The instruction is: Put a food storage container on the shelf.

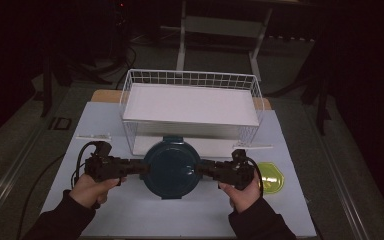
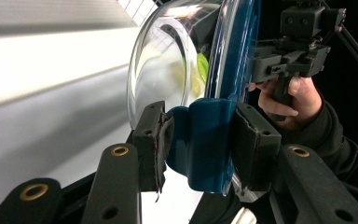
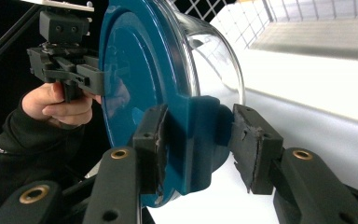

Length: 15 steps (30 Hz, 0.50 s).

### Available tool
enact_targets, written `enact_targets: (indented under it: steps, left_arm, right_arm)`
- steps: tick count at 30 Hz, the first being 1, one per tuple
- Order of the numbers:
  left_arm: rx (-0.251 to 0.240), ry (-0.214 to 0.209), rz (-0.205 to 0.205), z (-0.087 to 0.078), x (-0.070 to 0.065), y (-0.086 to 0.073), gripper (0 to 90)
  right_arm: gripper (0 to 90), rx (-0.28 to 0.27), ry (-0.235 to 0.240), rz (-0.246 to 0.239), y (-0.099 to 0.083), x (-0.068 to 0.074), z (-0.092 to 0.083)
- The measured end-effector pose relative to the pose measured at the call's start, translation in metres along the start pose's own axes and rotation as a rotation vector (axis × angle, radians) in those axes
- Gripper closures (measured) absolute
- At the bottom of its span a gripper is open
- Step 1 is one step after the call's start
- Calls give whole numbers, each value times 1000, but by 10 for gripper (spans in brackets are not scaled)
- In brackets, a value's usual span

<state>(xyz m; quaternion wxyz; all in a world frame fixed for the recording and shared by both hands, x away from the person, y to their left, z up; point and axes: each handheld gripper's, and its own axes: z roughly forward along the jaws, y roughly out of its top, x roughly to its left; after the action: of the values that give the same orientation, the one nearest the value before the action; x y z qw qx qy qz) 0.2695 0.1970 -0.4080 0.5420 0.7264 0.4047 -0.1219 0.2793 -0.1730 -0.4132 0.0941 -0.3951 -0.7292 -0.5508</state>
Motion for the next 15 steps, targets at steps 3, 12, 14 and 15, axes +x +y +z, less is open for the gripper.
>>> enact_targets:
  steps: [3,12,14,15]
  left_arm:
    - [-6,-4,20,1,-4,12,576]
    - [-28,-9,61,5,-16,50,576]
    - [-28,-8,70,6,-18,60,576]
    - [-31,-7,70,7,-19,65,576]
  right_arm:
    - [567,-15,-6,-11,11,2,-6]
    - [567,-44,-21,-41,47,4,-25]
    - [568,-55,-23,-41,55,4,-29]
    - [568,-59,-24,-41,60,4,-30]
